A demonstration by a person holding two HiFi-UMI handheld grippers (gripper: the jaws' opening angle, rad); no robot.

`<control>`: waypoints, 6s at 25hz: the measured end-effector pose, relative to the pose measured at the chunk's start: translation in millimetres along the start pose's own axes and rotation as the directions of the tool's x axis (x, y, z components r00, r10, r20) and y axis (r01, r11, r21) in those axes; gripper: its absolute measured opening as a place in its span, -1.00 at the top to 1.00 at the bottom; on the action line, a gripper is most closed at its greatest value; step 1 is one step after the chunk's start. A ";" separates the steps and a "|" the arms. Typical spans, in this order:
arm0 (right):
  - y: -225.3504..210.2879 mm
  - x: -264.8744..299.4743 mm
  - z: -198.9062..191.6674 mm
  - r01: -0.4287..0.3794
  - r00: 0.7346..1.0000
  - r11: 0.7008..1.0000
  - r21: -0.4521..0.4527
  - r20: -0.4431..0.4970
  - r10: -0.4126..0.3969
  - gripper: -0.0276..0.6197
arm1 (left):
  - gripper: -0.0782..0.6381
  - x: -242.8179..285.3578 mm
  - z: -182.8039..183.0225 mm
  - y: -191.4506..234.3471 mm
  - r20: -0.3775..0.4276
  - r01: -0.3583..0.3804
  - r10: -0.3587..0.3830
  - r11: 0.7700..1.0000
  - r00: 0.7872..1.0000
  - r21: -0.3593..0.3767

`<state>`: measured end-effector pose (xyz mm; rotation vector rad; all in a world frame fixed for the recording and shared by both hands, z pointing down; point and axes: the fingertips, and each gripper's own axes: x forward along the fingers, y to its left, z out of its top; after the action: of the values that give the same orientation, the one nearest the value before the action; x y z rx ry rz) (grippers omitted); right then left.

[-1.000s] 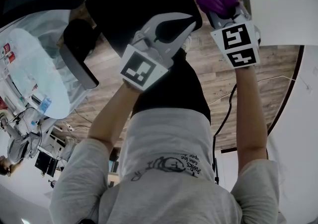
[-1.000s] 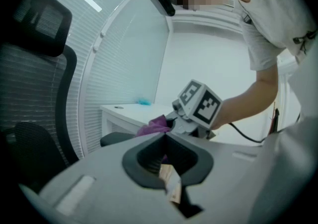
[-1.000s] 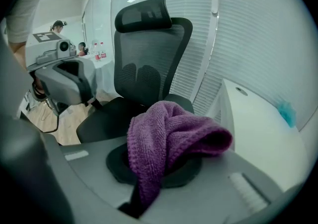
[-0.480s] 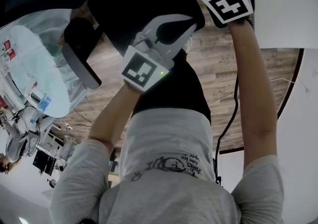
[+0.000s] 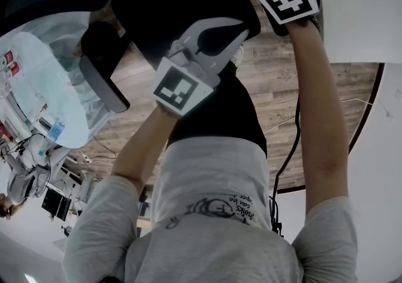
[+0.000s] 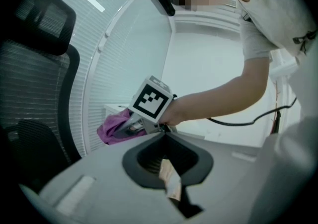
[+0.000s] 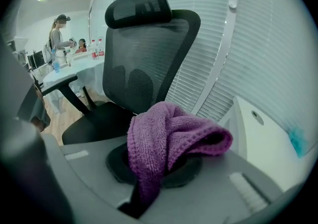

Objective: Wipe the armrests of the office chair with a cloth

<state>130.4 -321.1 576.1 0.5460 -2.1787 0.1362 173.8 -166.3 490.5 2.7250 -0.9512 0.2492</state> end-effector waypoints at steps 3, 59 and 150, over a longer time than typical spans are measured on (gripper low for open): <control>3.6 -7.7 -6.4 -0.001 1.000 0.999 0.048 0.027 0.000 0.82 | 0.78 1.2 0.3 1.1 0.005 0.006 -0.006 1.000 1.000 0.002; 47.8 -388.8 54.1 0.321 0.746 0.880 0.349 0.480 -0.462 0.82 | 0.78 -55.1 253.8 -60.1 0.221 0.004 -0.012 0.999 0.975 0.035; 498.0 -240.9 328.2 -0.434 0.646 0.786 -0.440 0.456 0.613 0.82 | 0.78 -562.0 118.6 -35.8 0.171 -0.787 0.860 0.510 0.481 -0.348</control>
<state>-194.7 113.7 231.1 -0.3079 -2.8485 -0.0573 -228.6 157.5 236.7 1.8762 -2.2224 -0.1674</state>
